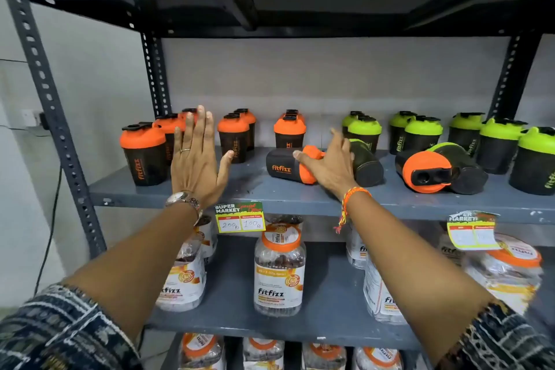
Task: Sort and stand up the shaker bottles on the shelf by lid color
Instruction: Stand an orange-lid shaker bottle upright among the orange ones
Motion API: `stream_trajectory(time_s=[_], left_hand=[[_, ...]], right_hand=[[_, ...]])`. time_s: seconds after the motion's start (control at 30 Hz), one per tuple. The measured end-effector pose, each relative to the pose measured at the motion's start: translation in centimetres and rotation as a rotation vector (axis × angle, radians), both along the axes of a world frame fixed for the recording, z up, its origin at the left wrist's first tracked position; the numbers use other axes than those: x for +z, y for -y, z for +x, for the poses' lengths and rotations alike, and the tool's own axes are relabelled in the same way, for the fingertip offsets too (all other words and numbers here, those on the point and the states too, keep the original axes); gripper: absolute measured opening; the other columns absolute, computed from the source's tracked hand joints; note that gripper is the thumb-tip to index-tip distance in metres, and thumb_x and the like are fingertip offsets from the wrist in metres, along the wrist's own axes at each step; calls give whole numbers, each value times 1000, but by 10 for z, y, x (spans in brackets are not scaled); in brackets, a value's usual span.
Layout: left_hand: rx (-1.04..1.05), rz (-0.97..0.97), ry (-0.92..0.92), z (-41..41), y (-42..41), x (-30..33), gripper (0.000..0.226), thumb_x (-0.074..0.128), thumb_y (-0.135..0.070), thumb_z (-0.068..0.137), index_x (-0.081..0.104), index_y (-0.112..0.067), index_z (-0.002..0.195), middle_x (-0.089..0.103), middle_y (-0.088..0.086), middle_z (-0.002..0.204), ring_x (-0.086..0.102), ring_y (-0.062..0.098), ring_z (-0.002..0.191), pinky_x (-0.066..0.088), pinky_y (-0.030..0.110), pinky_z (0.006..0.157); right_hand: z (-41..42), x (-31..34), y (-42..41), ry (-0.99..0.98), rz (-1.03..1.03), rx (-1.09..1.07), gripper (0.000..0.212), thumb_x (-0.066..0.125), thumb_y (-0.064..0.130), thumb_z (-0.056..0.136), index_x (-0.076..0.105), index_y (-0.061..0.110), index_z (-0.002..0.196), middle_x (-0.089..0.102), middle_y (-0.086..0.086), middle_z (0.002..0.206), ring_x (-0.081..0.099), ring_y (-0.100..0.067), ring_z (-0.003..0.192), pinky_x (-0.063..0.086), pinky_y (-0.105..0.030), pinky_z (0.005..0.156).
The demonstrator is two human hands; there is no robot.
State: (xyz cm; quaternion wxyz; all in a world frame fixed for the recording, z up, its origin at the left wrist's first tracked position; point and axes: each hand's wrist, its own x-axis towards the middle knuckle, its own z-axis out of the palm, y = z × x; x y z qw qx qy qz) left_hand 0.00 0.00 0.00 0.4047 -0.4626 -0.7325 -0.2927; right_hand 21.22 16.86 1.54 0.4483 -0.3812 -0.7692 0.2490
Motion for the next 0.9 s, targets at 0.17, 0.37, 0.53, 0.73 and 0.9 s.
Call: stream_trajectory(time_s=[0.17, 0.37, 0.53, 0.73, 0.9], left_hand=[[-25, -17, 73, -13, 17, -45, 76, 33, -47, 98, 16, -8, 161, 10, 9, 171, 6, 26, 159, -5, 40, 128], [-73, 15, 179, -35, 39, -92, 66, 39, -40, 97, 36, -9, 155, 36, 13, 163, 25, 32, 154, -3, 35, 128], [-94, -18, 136, -47, 51, -102, 50, 41, -37, 95, 60, -7, 131, 65, 17, 133, 56, 39, 127, 26, 50, 121], [-98, -29, 42, -55, 57, -104, 42, 47, -33, 94, 61, -9, 127, 67, 13, 125, 57, 34, 114, 35, 47, 108], [-105, -8, 53, -56, 55, -105, 41, 49, -33, 94, 61, -11, 127, 67, 11, 127, 57, 33, 116, 31, 43, 112]], right_hand=[[-7, -14, 0, 34, -148, 88, 119, 91, 49, 68, 19, 15, 157, 26, -18, 162, 36, -38, 146, 34, -44, 117], [-13, -16, -5, -60, -125, 46, 76, 88, 52, 68, 52, 15, 124, 60, -11, 129, 56, -31, 120, 44, -33, 91], [-21, -9, 4, -371, -116, 33, 77, 92, 53, 55, 56, 24, 118, 63, -3, 120, 62, -22, 115, 51, -34, 98], [-48, 18, 23, -375, 16, 83, 59, 93, 40, 65, 64, 19, 111, 63, 1, 110, 61, -16, 103, 49, -22, 87], [-85, 36, 45, -228, 133, 201, 67, 91, 54, 58, 67, 26, 114, 66, 5, 117, 60, -16, 115, 51, -32, 99]])
